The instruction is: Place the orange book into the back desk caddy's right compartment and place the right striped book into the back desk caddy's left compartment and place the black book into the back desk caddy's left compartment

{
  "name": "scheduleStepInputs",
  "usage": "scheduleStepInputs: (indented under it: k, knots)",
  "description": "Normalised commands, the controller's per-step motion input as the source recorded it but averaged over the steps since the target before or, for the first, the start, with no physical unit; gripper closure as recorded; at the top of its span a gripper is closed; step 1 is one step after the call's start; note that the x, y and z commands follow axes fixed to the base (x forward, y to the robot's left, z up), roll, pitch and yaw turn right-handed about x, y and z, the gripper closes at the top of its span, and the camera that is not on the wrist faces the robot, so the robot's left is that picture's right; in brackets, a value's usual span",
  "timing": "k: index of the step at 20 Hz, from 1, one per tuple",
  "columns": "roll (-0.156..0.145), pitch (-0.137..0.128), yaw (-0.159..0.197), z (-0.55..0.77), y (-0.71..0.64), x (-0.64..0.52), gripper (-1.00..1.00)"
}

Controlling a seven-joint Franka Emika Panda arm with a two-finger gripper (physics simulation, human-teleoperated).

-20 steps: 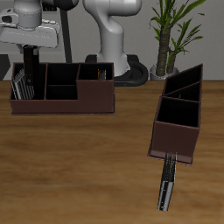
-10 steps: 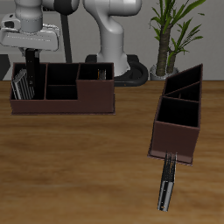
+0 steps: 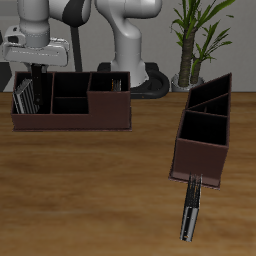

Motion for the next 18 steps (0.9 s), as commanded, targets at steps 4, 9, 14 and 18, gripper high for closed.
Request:
scheduleStepInputs:
  k: [4, 9, 14, 18]
  knots:
    - [-0.007, 0.031, 0.011, -0.24, -0.07, -0.05, 1.0]
    - [0.004, 0.015, -0.005, -0.14, -0.04, -0.08, 1.0]
    - [0.01, 0.06, -0.017, -0.34, 0.0, -0.04, 1.0]
    - [0.009, 0.029, -0.003, -0.13, 0.04, 0.01, 1.0]
